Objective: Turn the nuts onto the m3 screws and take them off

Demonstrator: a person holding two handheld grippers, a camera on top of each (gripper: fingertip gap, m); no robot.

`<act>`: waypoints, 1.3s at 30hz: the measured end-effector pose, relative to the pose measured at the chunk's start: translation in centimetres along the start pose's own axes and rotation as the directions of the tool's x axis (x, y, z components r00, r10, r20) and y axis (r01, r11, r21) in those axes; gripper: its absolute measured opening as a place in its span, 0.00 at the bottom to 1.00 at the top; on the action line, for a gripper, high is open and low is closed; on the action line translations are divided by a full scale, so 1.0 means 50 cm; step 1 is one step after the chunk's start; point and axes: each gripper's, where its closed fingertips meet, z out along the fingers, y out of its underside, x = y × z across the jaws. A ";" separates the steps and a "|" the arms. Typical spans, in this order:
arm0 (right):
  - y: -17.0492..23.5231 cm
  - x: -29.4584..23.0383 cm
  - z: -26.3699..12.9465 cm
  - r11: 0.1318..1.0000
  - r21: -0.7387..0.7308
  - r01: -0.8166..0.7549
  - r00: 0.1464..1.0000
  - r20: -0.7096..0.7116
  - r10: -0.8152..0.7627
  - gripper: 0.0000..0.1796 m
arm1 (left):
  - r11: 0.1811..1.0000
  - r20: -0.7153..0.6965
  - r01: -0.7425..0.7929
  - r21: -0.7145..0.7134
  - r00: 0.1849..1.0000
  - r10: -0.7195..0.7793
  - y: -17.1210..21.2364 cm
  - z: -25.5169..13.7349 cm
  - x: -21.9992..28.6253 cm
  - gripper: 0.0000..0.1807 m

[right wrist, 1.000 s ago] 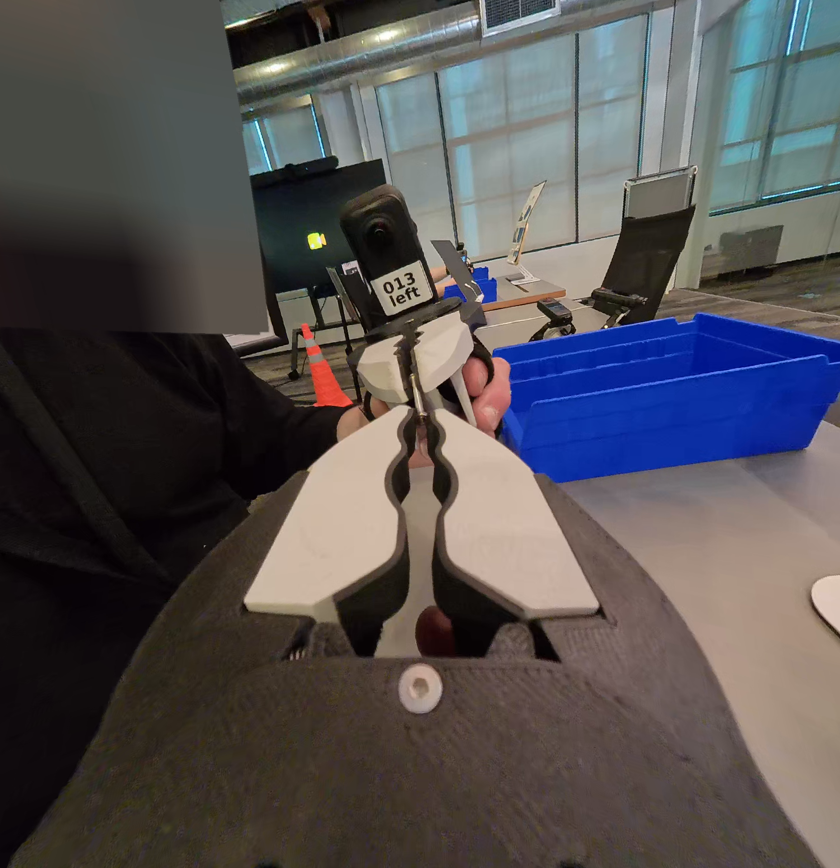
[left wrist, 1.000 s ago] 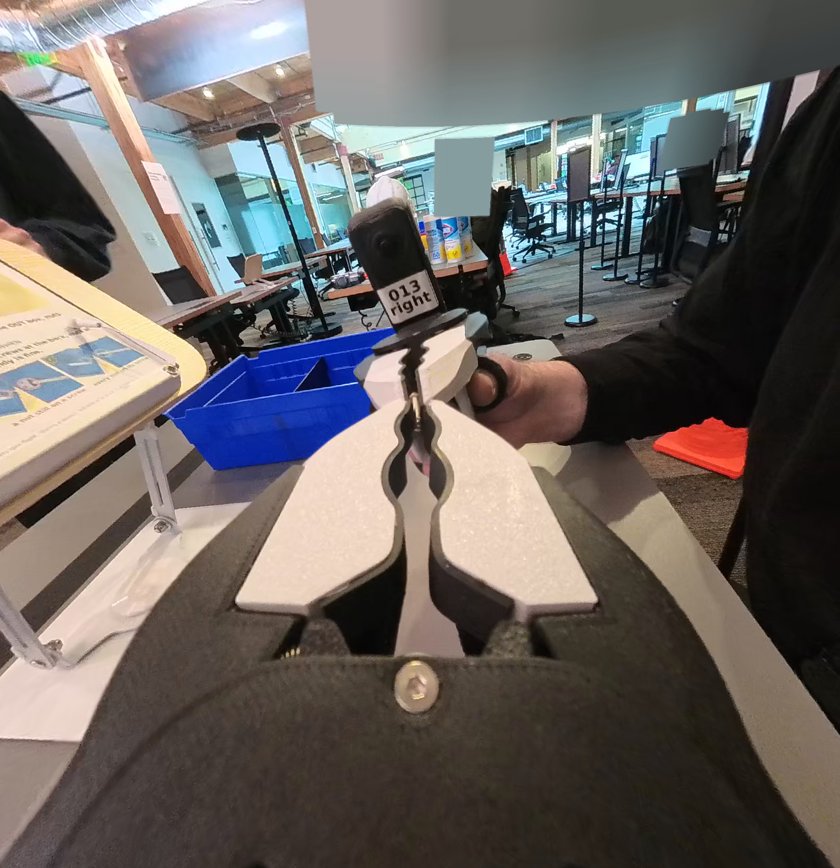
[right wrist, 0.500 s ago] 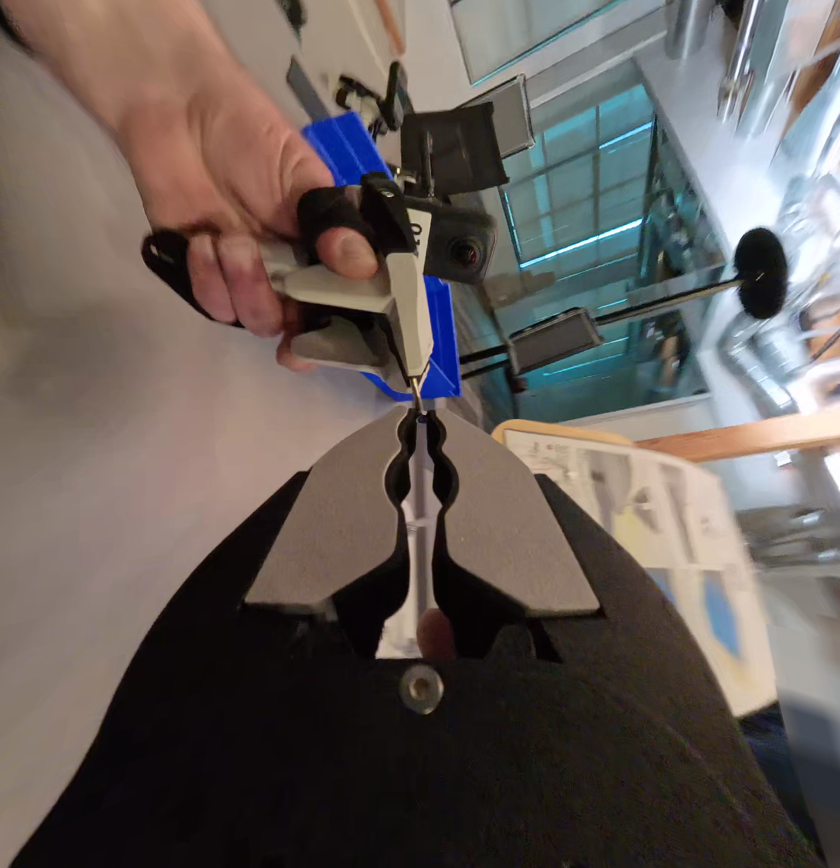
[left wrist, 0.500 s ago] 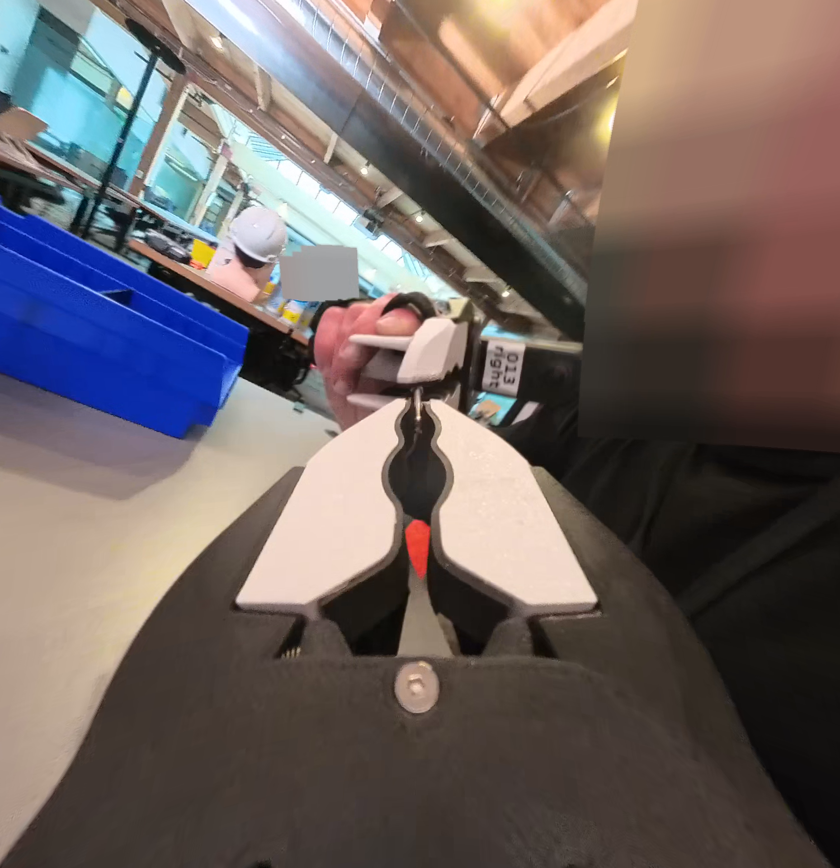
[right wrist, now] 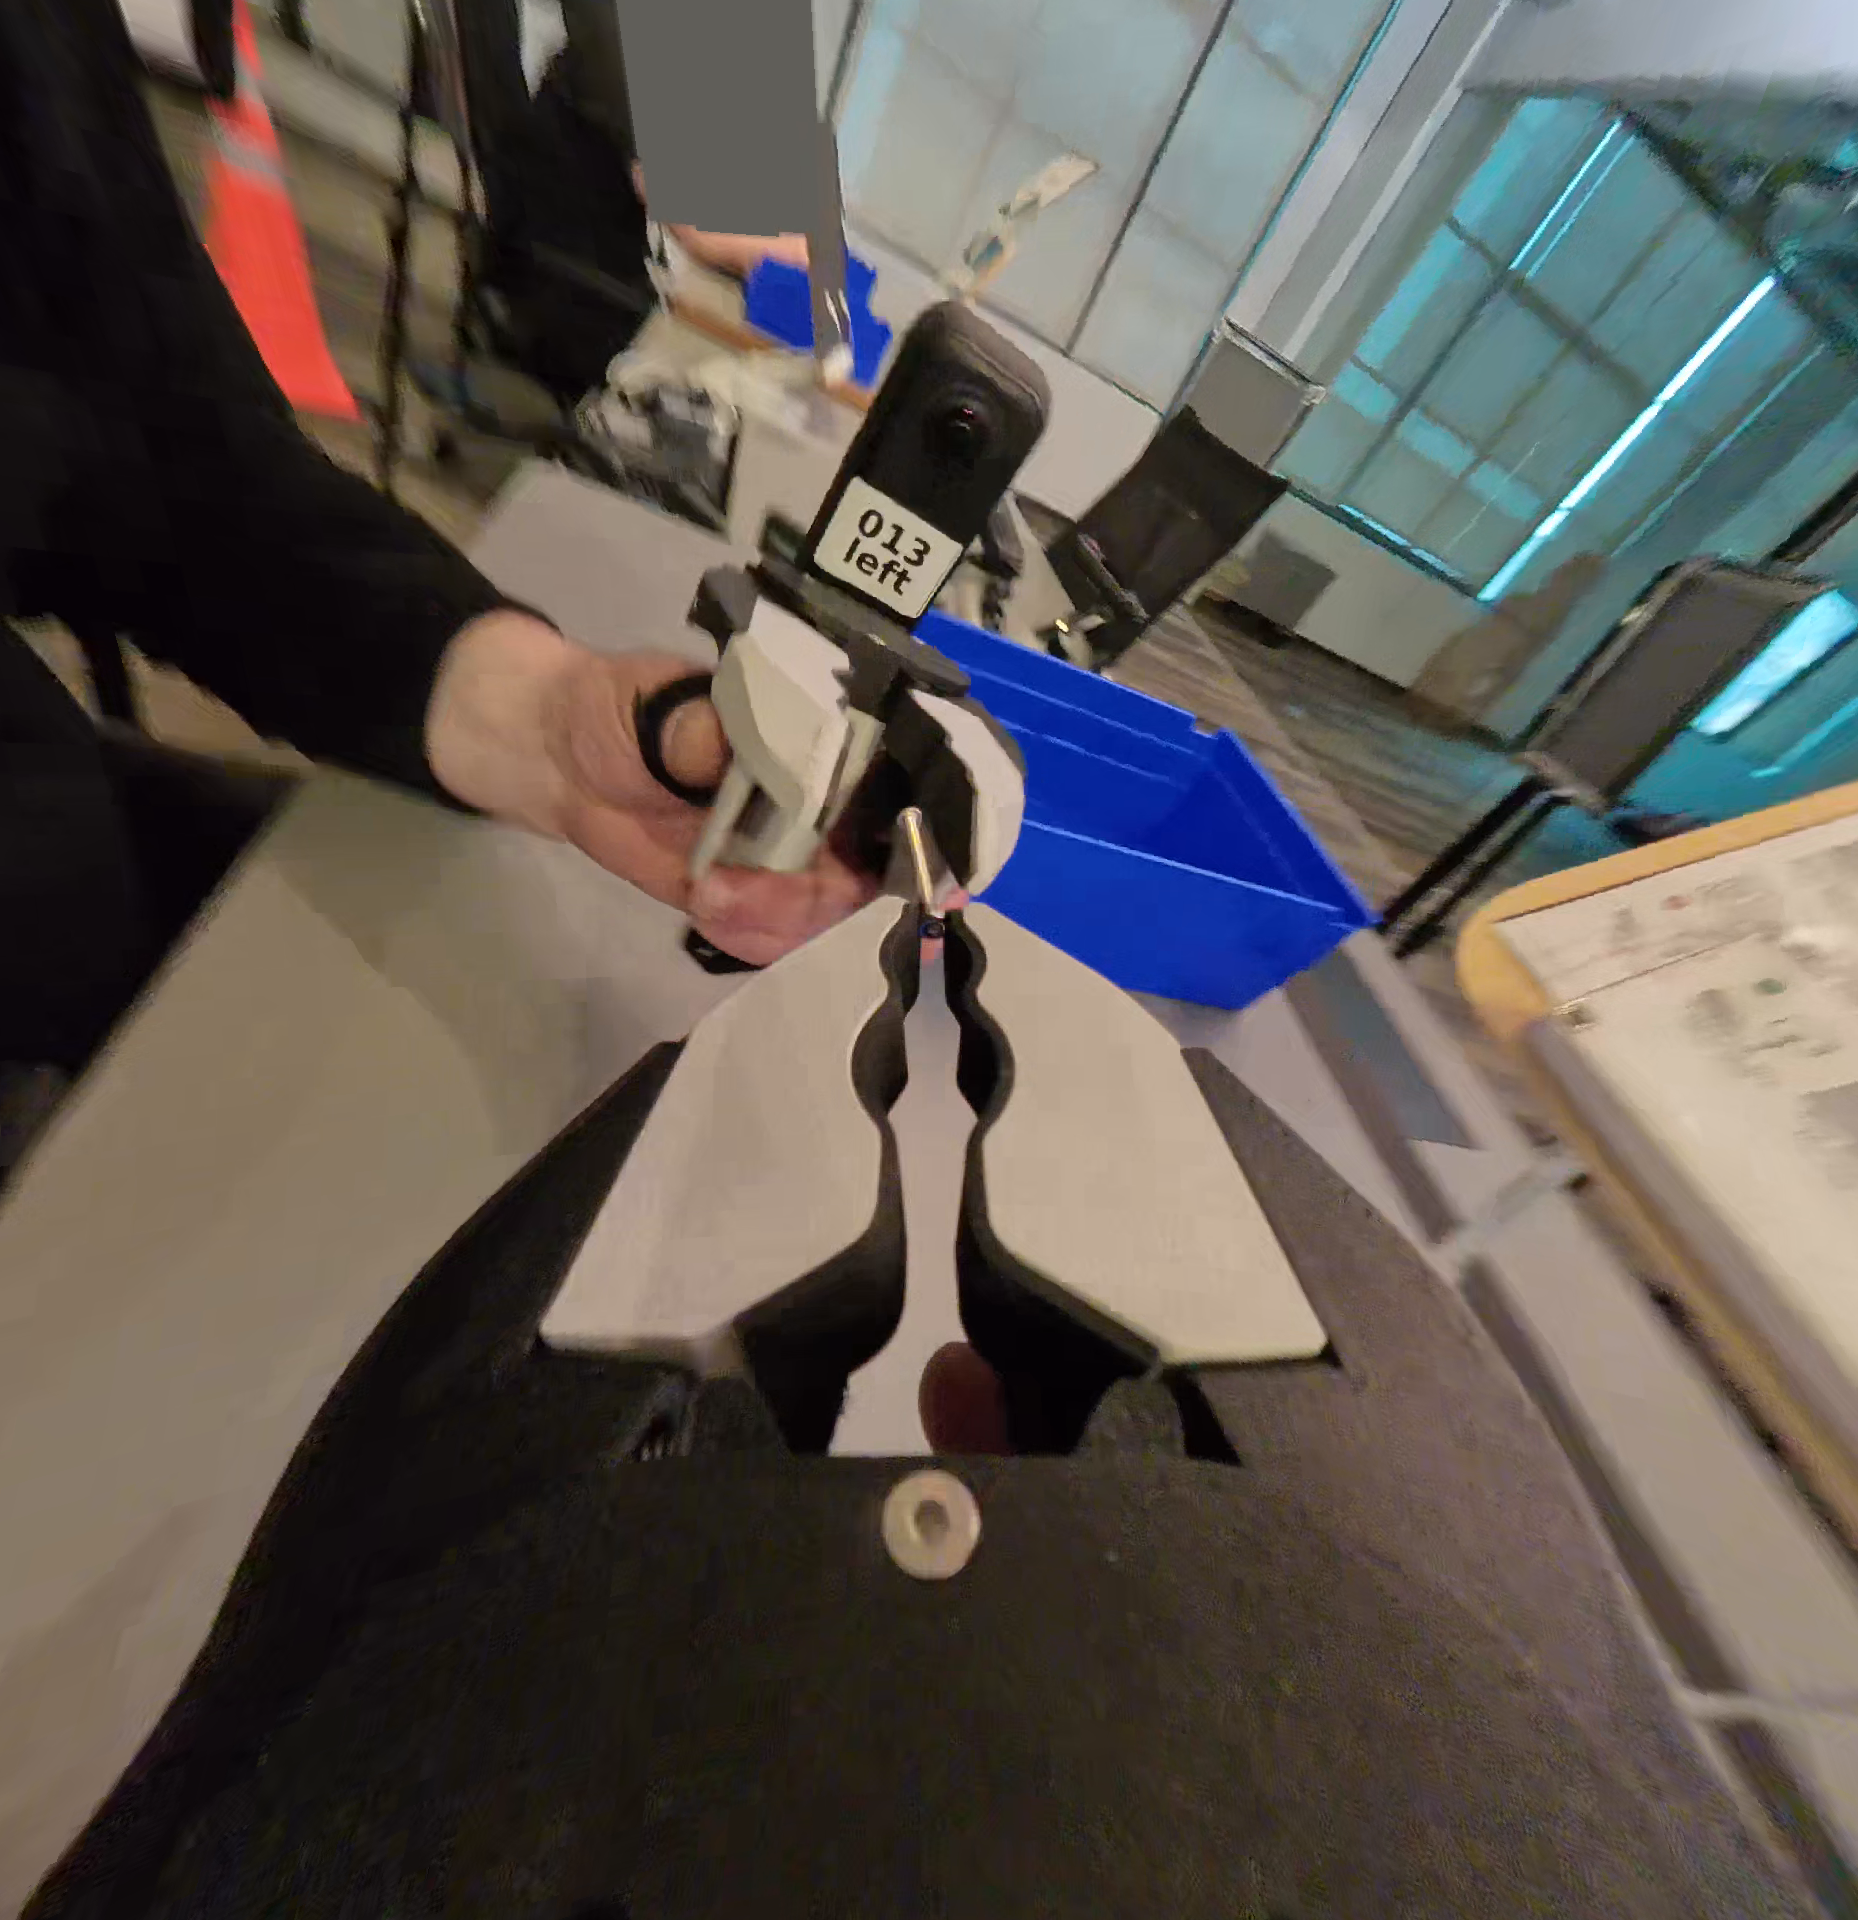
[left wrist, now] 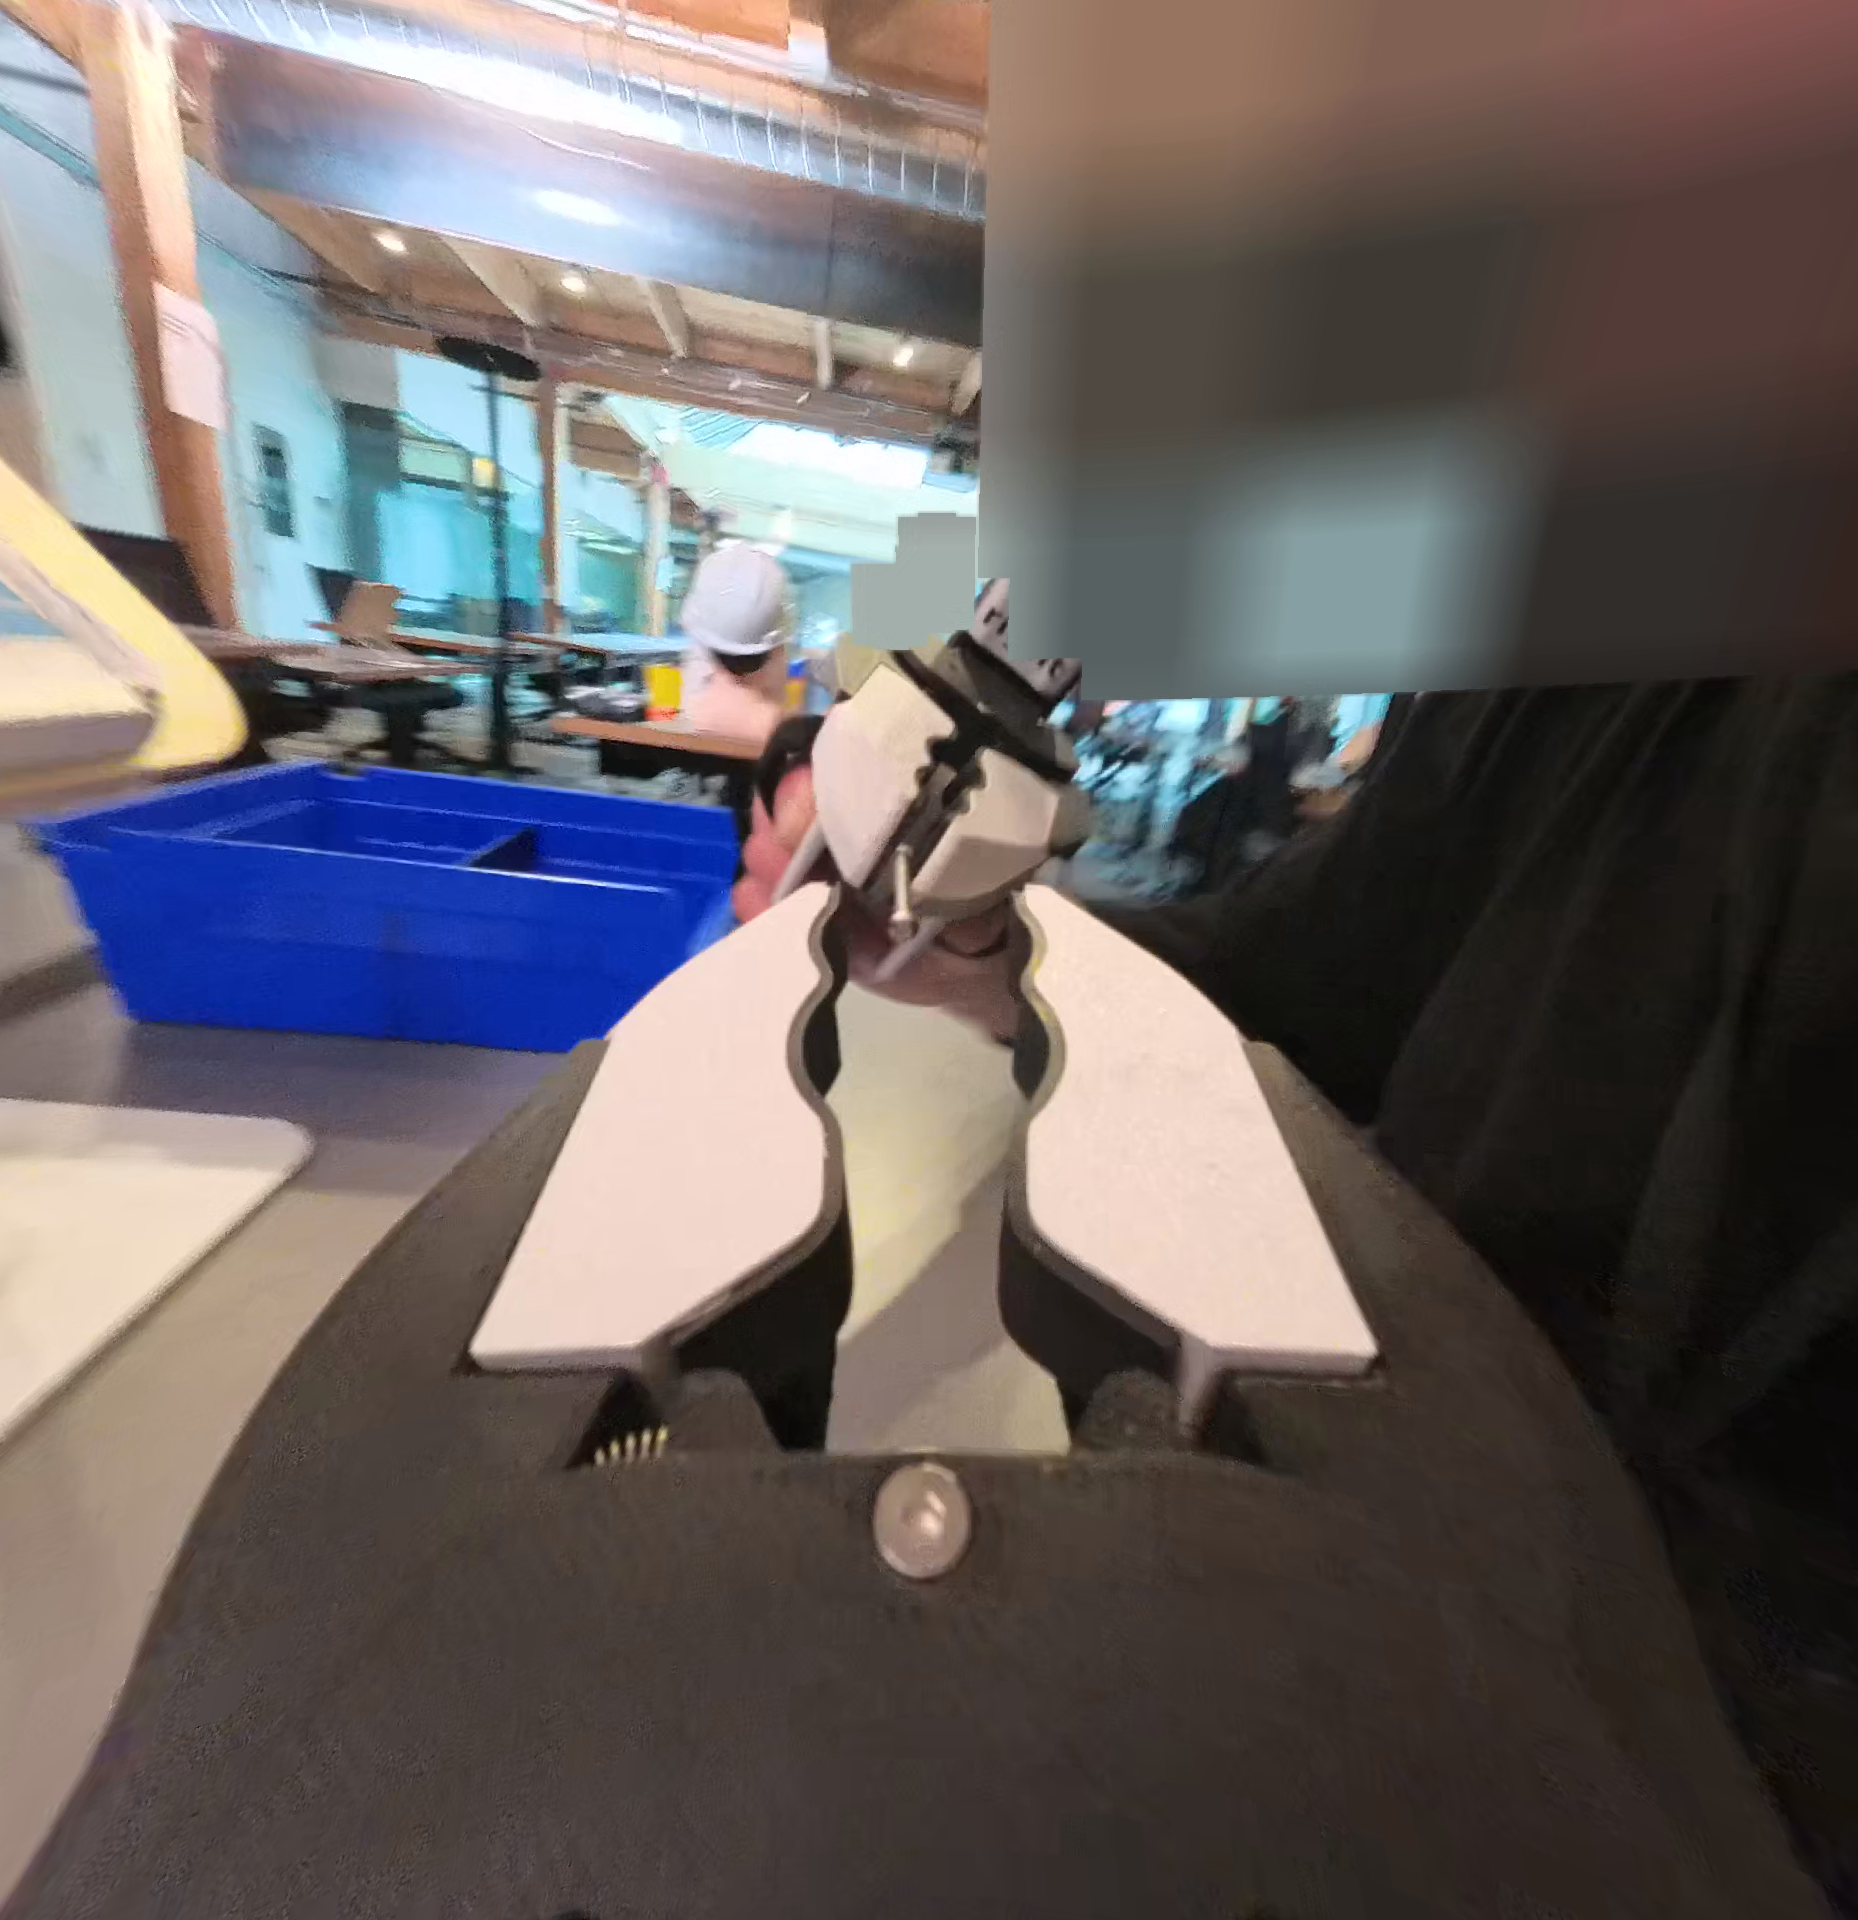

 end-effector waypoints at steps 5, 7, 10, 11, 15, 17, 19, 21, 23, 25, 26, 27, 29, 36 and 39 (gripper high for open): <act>0.001 -0.015 -0.004 0.905 0.143 -0.401 0.909 0.183 0.374 0.03 | 0.952 0.079 -0.267 -0.152 0.956 0.281 0.010 0.004 -0.001 0.13; 0.005 -0.021 -0.004 0.864 0.164 -0.476 0.871 0.223 0.438 0.03 | 0.934 0.070 -0.316 -0.165 0.941 0.331 0.010 0.007 0.006 0.10; 0.004 -0.029 -0.003 0.810 0.183 -0.557 0.819 0.280 0.500 0.03 | 0.907 0.058 -0.368 -0.207 0.921 0.386 0.020 0.010 0.010 0.04; 0.002 -0.031 -0.003 0.793 0.187 -0.580 0.803 0.299 0.516 0.03 | 0.900 0.056 -0.380 -0.213 0.915 0.399 0.022 0.011 0.012 0.02; 0.005 -0.034 -0.003 0.755 0.187 -0.629 0.763 0.334 0.553 0.03 | 0.887 0.059 -0.394 -0.240 0.906 0.419 0.026 0.010 0.010 0.02; 0.007 -0.036 -0.001 0.762 0.186 -0.620 0.770 0.328 0.547 0.03 | 0.900 0.053 -0.364 -0.241 0.921 0.387 0.027 0.009 0.010 0.01; 0.009 -0.034 0.000 0.779 0.190 -0.598 0.790 0.303 0.533 0.03 | 0.916 0.060 -0.322 -0.238 0.937 0.344 0.028 0.008 0.007 0.01; 0.011 -0.030 0.001 0.825 0.192 -0.531 0.840 0.246 0.483 0.03 | 0.943 0.066 -0.245 -0.223 0.962 0.265 0.027 0.008 0.003 0.01; 0.011 -0.025 0.002 0.900 0.176 -0.400 0.914 0.150 0.377 0.03 | 0.978 0.062 -0.106 -0.179 0.991 0.119 0.023 0.009 0.000 0.01; 0.011 -0.021 0.003 0.968 0.118 -0.220 0.975 0.050 0.215 0.03 | 0.991 0.037 0.029 -0.134 0.999 -0.024 0.021 0.007 -0.001 0.01; 0.010 -0.019 0.004 0.990 0.082 -0.114 0.993 0.003 0.114 0.03 | 0.988 0.015 0.112 -0.106 0.994 -0.111 0.017 0.007 -0.001 0.01; 0.008 -0.018 0.005 0.999 0.039 -0.010 0.999 -0.036 0.011 0.03 | 0.978 -0.016 0.193 -0.080 0.981 -0.194 0.016 0.005 0.000 0.01; 0.007 -0.012 0.008 0.981 -0.053 0.185 0.977 -0.097 -0.189 0.03 | 0.932 -0.077 0.363 -0.006 0.929 -0.363 0.013 0.002 -0.002 0.01; 0.017 -0.009 0.015 0.670 -0.340 0.660 0.692 -0.073 -0.718 0.02 | 0.798 -0.193 0.597 0.086 0.796 -0.574 0.028 -0.009 -0.003 0.01; 0.016 -0.011 0.015 0.653 -0.347 0.673 0.679 -0.061 -0.732 0.02 | 0.770 -0.229 0.628 0.114 0.771 -0.595 0.028 -0.009 -0.002 0.01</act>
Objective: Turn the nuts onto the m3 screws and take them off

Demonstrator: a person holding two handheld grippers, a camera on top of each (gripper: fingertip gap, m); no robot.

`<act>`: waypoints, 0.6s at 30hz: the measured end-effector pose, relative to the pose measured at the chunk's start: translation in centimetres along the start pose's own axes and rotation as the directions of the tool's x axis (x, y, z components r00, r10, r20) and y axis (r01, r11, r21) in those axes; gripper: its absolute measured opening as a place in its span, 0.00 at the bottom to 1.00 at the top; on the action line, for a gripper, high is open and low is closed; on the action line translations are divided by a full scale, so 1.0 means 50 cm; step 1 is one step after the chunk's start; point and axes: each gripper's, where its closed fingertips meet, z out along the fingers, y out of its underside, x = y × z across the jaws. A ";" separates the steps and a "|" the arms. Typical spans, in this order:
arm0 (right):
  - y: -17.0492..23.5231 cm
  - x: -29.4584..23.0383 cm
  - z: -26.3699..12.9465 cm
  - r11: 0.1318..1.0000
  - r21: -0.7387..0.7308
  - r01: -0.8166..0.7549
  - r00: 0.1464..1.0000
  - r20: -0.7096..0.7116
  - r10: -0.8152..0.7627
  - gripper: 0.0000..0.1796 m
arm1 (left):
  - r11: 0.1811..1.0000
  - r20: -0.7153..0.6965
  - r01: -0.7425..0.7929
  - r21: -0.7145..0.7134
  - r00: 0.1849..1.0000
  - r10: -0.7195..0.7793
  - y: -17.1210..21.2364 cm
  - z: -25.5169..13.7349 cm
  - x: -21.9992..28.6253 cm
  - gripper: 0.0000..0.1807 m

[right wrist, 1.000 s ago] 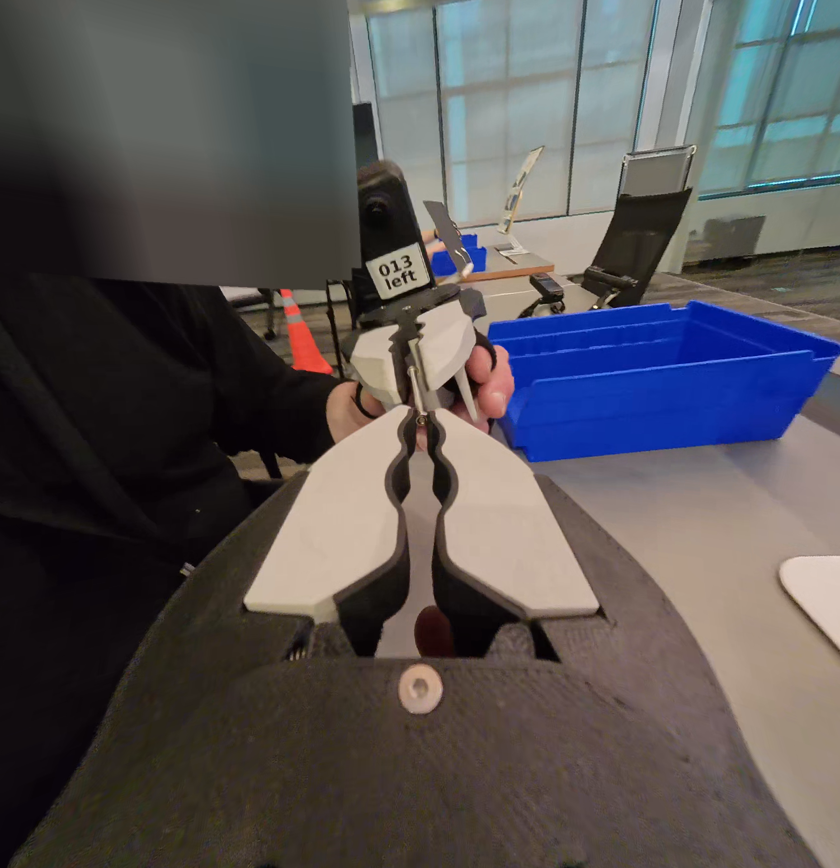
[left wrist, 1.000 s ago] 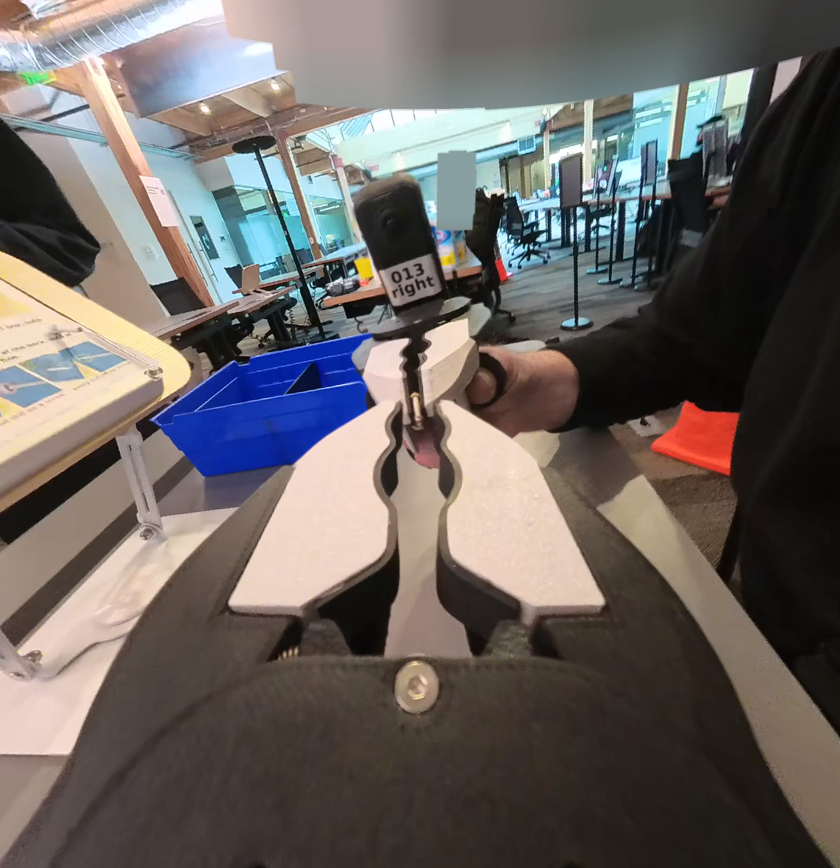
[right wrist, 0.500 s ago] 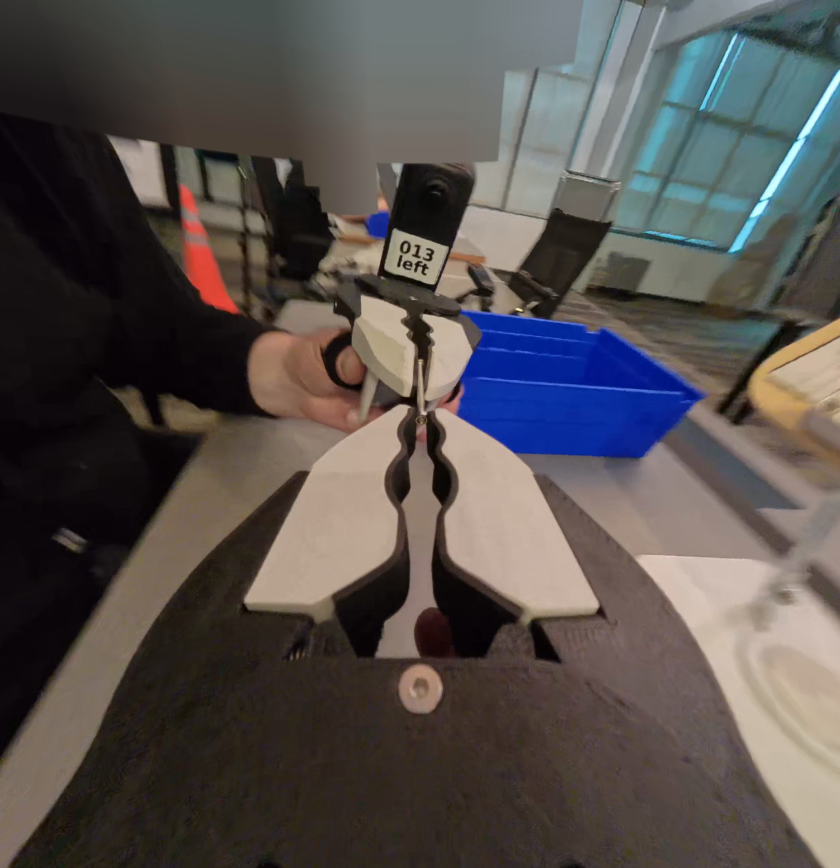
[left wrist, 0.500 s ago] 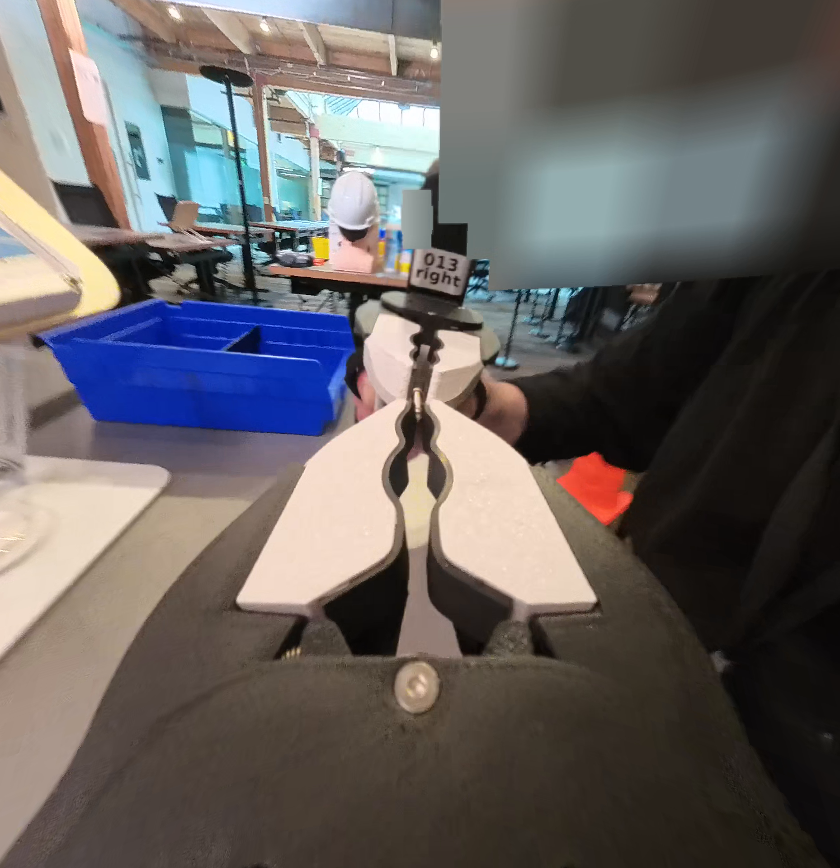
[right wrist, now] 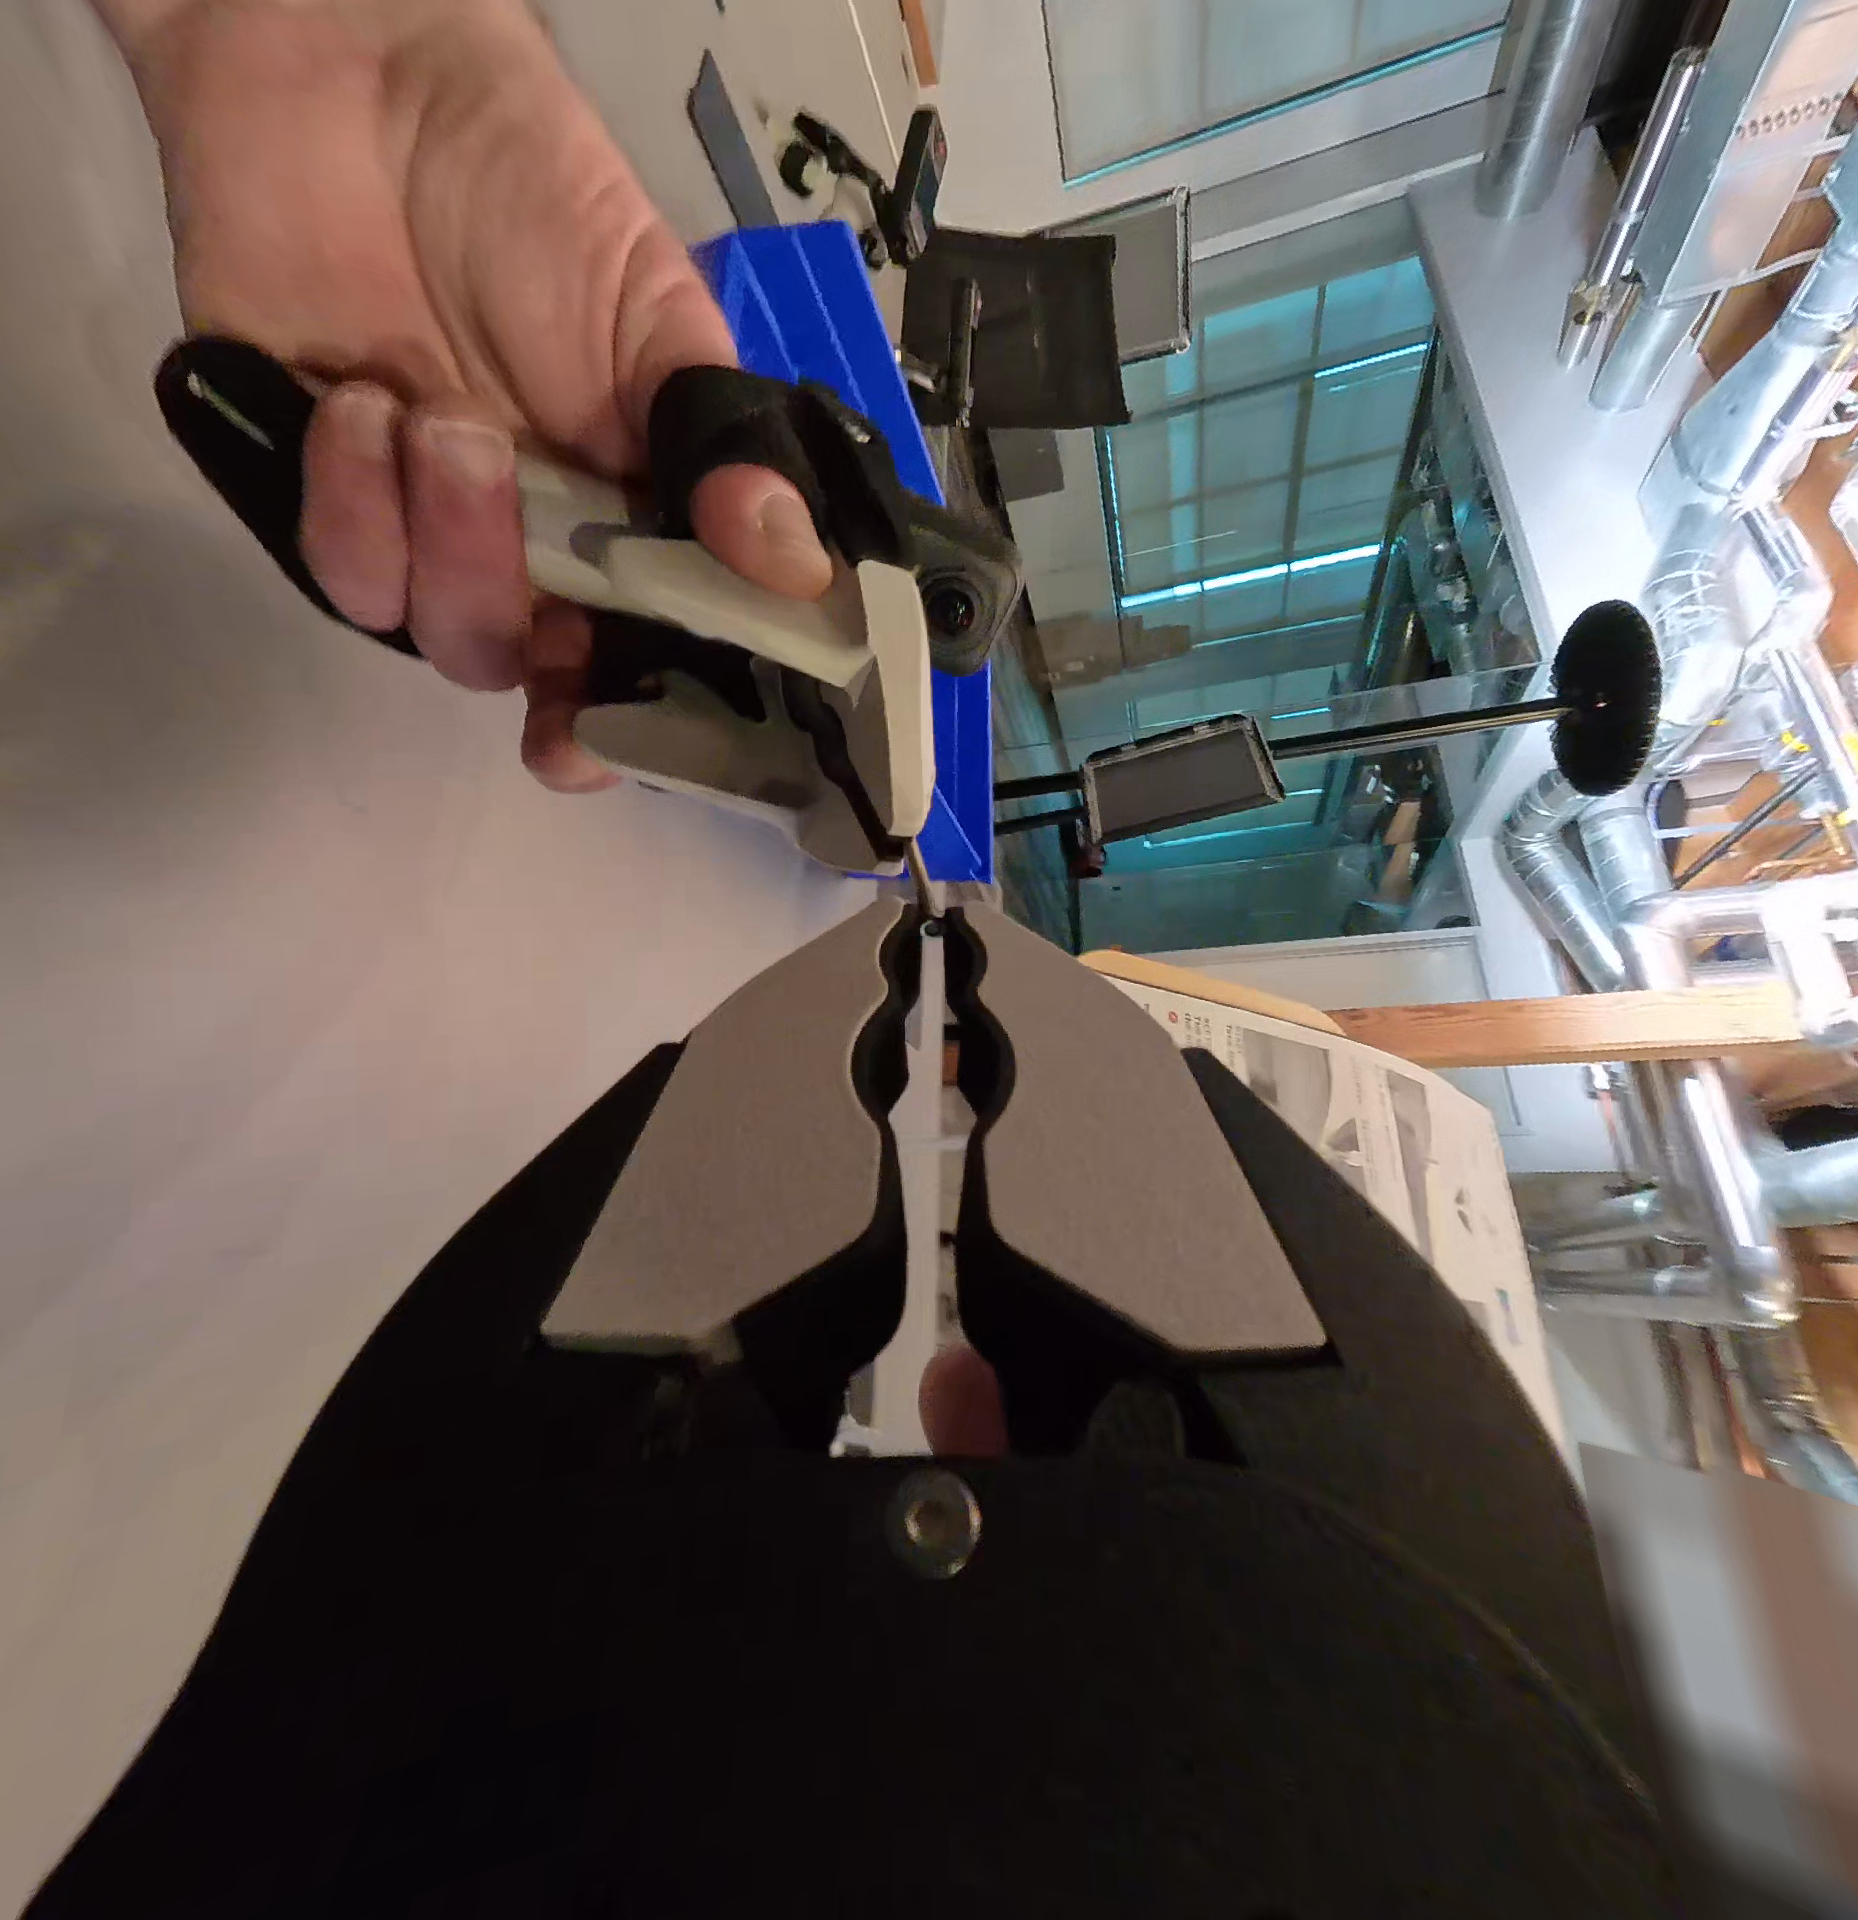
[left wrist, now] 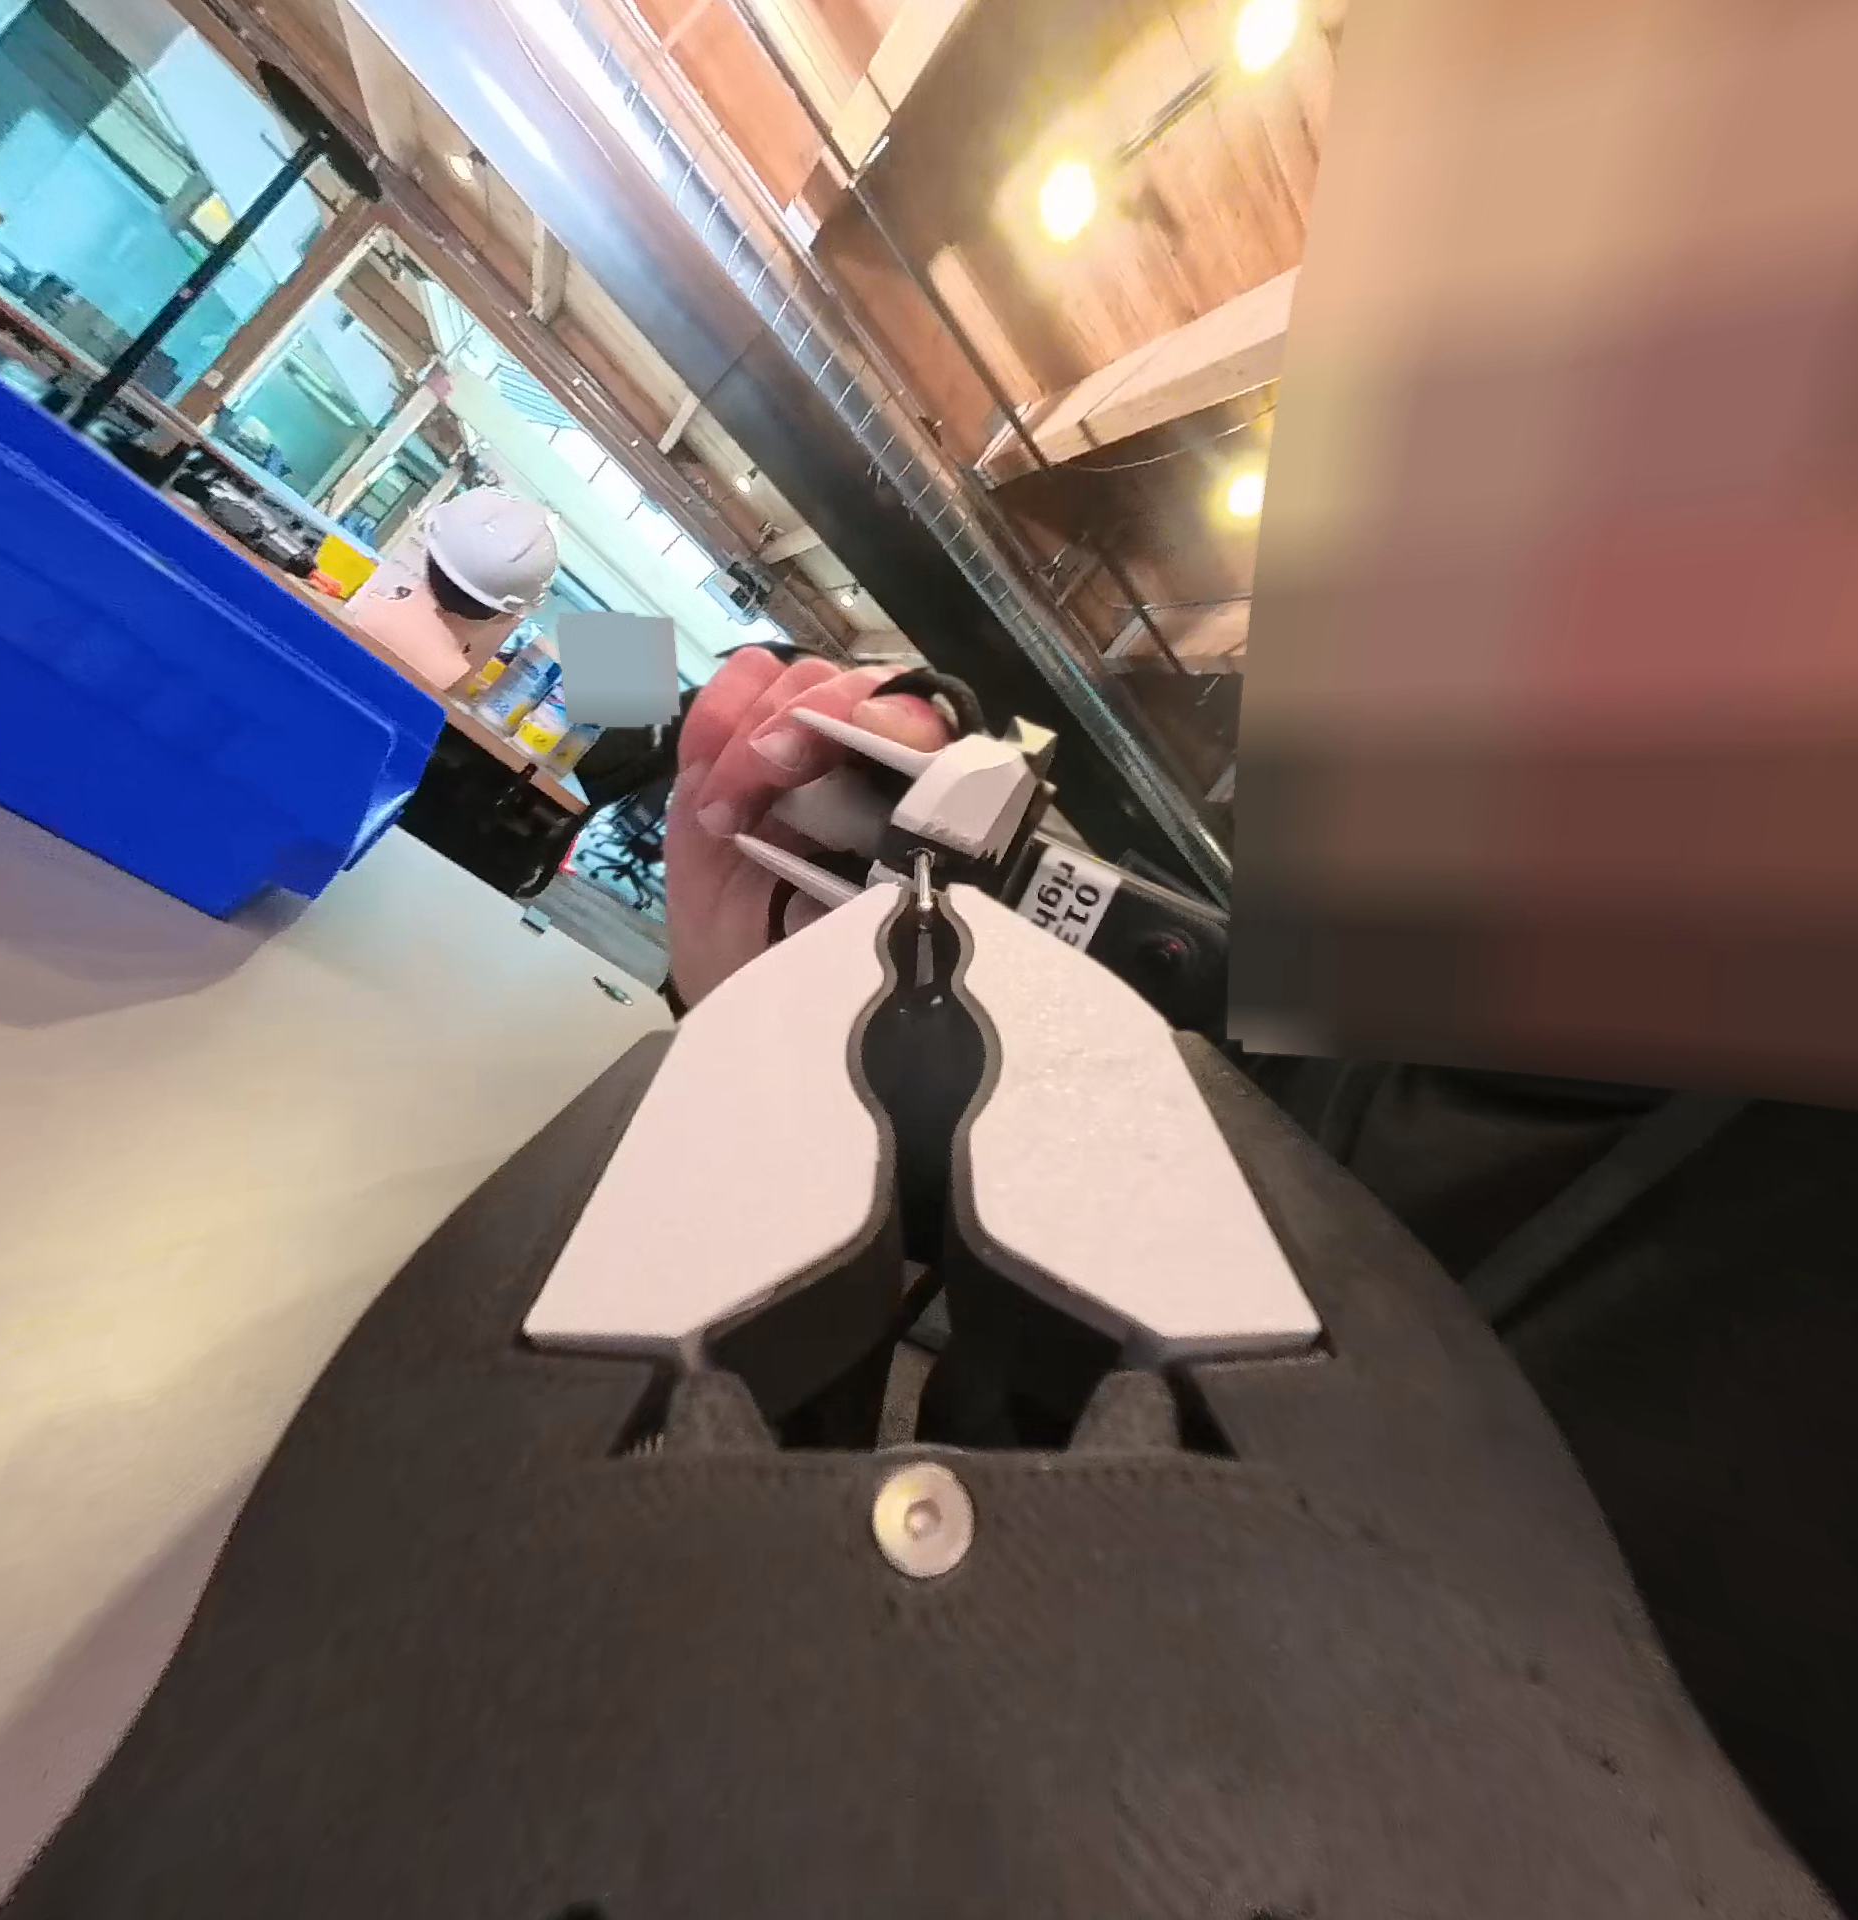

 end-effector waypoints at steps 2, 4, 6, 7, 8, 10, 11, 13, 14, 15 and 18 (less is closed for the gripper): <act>-0.004 0.001 -0.002 0.997 0.028 -0.070 0.997 0.017 0.070 0.03 | 1.000 -0.019 -0.026 0.007 0.999 0.026 0.001 0.002 0.006 0.02; -0.007 0.002 -0.006 0.982 0.069 -0.176 0.984 0.046 0.173 0.03 | 0.995 -0.005 -0.099 -0.002 0.995 0.099 0.001 0.006 0.011 0.04; -0.008 0.006 -0.010 0.937 0.116 -0.331 0.943 0.092 0.321 0.03 | 0.982 0.031 -0.186 -0.027 0.982 0.187 0.001 0.011 0.012 0.14; -0.006 0.008 -0.011 0.906 0.133 -0.402 0.914 0.115 0.389 0.03 | 0.965 0.060 -0.255 -0.064 0.964 0.259 0.005 0.012 0.011 0.15; -0.005 0.008 -0.012 0.868 0.149 -0.473 0.879 0.142 0.455 0.03 | 0.942 0.092 -0.324 -0.092 0.939 0.332 0.005 0.012 0.010 0.16; -0.005 0.005 -0.015 0.768 0.179 -0.615 0.786 0.215 0.579 0.03 | 0.894 0.131 -0.427 -0.135 0.887 0.443 0.000 0.010 0.009 0.17; -0.007 0.003 -0.017 0.707 0.193 -0.681 0.730 0.259 0.632 0.03 | 0.862 0.159 -0.477 -0.170 0.850 0.502 -0.003 0.007 0.004 0.17; -0.011 -0.001 -0.019 0.555 0.207 -0.805 0.591 0.353 0.725 0.03 | 0.798 0.181 -0.555 -0.234 0.782 0.597 -0.006 0.004 -0.001 0.17; -0.012 -0.002 -0.020 0.474 0.208 -0.856 0.517 0.396 0.759 0.03 | 0.770 0.175 -0.586 -0.254 0.755 0.632 -0.006 0.006 0.001 0.16; -0.011 -0.001 -0.022 0.397 0.215 -0.892 0.451 0.428 0.783 0.03 | 0.736 0.169 -0.619 -0.276 0.722 0.671 -0.006 0.007 0.004 0.15; -0.009 -0.009 -0.021 0.252 0.194 -0.948 0.317 0.497 0.808 0.03 | 0.634 0.147 -0.699 -0.330 0.625 0.766 -0.004 0.011 0.011 0.11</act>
